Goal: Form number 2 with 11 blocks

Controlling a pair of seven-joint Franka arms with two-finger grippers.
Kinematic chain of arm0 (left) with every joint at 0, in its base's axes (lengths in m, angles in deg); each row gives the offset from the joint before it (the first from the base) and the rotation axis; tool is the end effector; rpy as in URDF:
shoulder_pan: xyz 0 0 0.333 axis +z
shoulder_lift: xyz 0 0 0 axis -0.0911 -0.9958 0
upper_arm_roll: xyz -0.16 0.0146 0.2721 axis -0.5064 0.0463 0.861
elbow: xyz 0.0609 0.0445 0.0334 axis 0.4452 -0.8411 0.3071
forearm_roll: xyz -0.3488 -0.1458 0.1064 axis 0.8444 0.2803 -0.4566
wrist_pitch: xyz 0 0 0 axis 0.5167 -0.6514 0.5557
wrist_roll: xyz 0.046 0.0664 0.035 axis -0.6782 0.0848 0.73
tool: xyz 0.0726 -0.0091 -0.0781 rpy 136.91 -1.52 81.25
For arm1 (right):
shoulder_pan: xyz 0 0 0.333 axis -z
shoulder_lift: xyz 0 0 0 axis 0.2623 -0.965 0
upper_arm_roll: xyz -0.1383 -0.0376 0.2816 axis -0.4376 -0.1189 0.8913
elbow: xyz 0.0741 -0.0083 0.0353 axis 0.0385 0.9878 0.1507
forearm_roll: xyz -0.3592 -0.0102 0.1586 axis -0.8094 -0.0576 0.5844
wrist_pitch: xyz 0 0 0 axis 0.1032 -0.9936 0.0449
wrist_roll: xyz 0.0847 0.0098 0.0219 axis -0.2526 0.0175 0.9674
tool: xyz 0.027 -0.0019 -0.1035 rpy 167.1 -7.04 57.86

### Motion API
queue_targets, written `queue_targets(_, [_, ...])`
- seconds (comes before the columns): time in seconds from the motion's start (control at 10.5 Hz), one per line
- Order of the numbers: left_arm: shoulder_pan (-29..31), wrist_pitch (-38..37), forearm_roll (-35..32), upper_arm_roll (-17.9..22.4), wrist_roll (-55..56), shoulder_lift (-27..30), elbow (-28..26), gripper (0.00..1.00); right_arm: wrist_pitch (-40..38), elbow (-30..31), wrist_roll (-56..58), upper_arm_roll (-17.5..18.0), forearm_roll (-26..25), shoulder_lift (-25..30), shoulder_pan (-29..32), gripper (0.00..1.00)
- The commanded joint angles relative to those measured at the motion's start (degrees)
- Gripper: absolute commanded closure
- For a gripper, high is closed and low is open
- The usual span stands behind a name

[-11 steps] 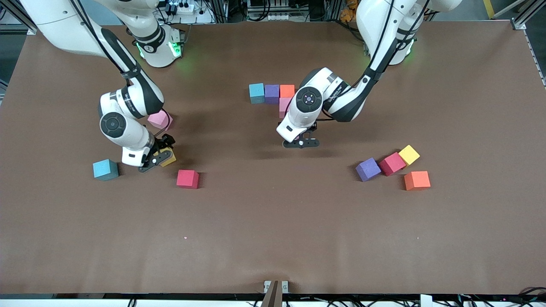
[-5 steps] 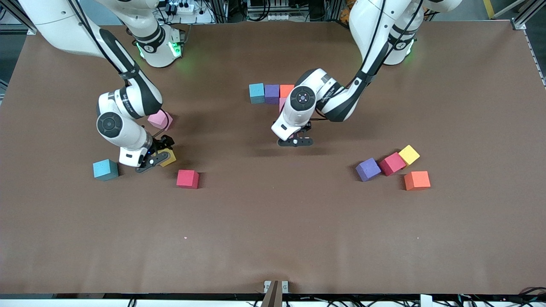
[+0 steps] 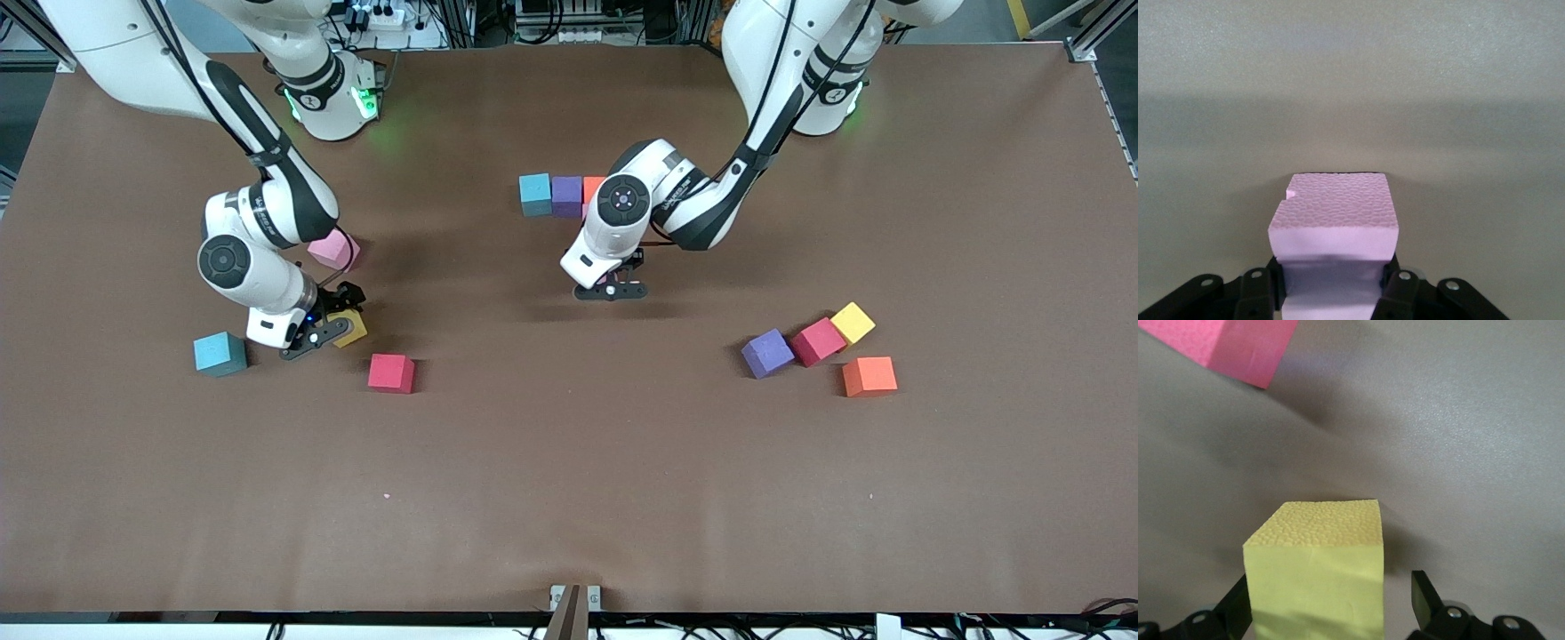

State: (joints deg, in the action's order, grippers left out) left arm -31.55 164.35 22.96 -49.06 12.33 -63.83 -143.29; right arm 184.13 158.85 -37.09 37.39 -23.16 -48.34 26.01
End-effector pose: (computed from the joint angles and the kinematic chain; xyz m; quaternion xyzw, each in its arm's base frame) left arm 0.4213 -0.4712 0.2026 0.9959 0.0181 -0.0827 0.0334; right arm 0.5151 0.0722 0.1883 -0.9688 -0.2412 0.0539 0.0165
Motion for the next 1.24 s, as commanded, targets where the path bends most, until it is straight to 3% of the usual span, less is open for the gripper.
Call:
queue_targets(0.0, [-0.40,-1.25,-0.55,-0.83,1.30,0.21,-1.11,0.68,0.56,1.39,-0.28,1.01,0.76,1.24,1.24,0.05])
queue_targets(0.19, [-0.22,-2.48,-0.55,-1.71,1.39,0.65,-1.12,0.68,0.48,1.39,-0.45,1.01,0.76,1.24,1.15,0.52])
queue_targets(0.29, [-0.13,-2.49,-0.55,-2.16,1.48,0.74,-1.29,0.68,0.39,1.30,-0.71,1.10,0.76,1.33,0.98,0.69])
queue_targets(1.14, [-0.22,-5.21,-0.55,-2.60,1.66,0.83,-2.08,0.65,-3.02,-0.89,-0.72,6.71,0.76,3.09,0.97,0.63])
